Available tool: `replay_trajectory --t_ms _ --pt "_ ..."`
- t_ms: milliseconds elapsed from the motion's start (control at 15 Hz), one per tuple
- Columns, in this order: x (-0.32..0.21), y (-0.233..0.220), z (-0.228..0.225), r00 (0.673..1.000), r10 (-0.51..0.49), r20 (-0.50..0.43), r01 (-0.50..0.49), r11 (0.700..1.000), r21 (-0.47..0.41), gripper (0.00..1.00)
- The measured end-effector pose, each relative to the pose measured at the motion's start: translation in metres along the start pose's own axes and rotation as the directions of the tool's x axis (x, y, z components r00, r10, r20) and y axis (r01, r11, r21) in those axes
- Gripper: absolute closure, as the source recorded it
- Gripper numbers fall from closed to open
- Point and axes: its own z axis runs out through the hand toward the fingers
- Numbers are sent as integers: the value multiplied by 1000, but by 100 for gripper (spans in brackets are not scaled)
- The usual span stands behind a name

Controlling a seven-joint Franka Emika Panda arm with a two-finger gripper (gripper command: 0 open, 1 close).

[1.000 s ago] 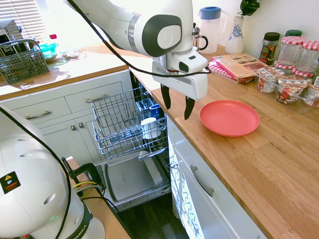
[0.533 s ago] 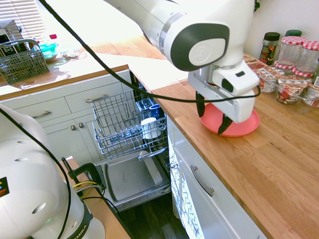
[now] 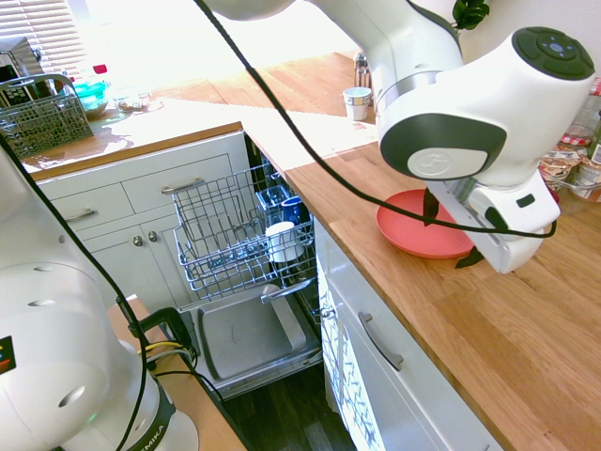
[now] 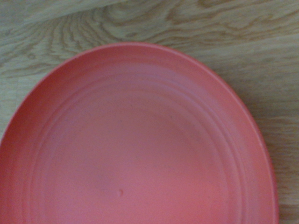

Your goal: Put the plate in the dishwasher

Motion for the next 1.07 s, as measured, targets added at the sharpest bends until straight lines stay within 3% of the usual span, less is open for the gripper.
replay_trajectory --t_ms 67,1067 --pt "4 1 3 1000 0 5 0 1000 5 100" --pt "12 6 19 999 9 41 -10 1000 23 100"
